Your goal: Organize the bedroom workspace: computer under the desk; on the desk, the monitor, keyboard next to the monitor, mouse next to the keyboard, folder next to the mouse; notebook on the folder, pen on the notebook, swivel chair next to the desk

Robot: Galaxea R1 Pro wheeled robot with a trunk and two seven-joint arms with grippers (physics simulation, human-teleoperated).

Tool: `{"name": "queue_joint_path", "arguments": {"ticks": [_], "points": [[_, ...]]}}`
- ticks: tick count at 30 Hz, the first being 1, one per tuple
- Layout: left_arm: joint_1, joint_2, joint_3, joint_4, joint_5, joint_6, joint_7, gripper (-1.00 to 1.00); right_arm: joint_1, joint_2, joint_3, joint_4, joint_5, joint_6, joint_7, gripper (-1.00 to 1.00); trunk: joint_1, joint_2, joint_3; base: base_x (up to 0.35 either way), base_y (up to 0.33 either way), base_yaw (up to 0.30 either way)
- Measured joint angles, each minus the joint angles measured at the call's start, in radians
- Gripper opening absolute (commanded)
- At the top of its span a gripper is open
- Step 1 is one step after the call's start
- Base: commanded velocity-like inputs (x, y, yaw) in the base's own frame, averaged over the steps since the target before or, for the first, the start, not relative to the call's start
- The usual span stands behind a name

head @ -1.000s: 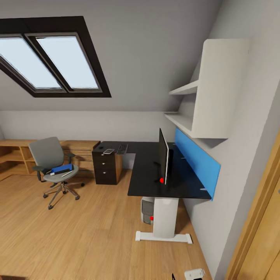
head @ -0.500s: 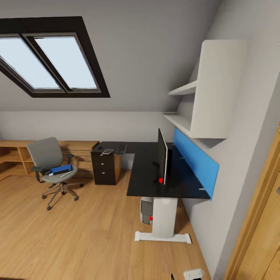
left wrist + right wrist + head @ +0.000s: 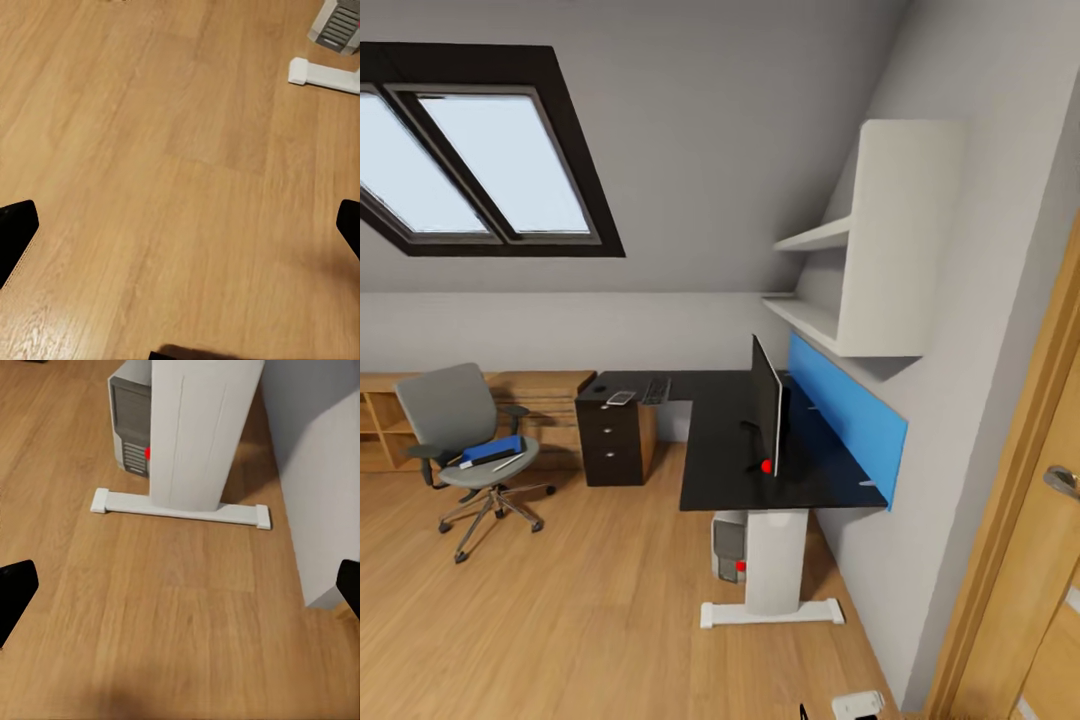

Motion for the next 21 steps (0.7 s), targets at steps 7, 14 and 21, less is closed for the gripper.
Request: {"name": "queue_joint_path", "arguments": {"ticks": [7, 14, 21], "points": [[0.001, -0.002, -0.001, 0.000, 0.000, 0.000, 0.000, 1.00, 0.000, 0.000, -0.001, -0.001, 0.000, 0.001, 0.000, 1.00, 0.000, 0.000, 0.010, 0.000, 0.301, -0.099], [0.000, -0.003, -0.002, 0.000, 0.000, -0.001, 0.000, 1.00, 0.000, 0.000, -0.001, 0.000, 0.000, 0.001, 0.000, 1.00, 0.000, 0.000, 0.017, 0.039, 0.307, -0.024], [0.000, -0.003, -0.002, 0.000, 0.000, -0.001, 0.000, 1.00, 0.000, 0.000, -0.001, 0.000, 0.000, 0.001, 0.000, 1.00, 0.000, 0.000, 0.017, 0.120, 0.311, -0.001]]}}
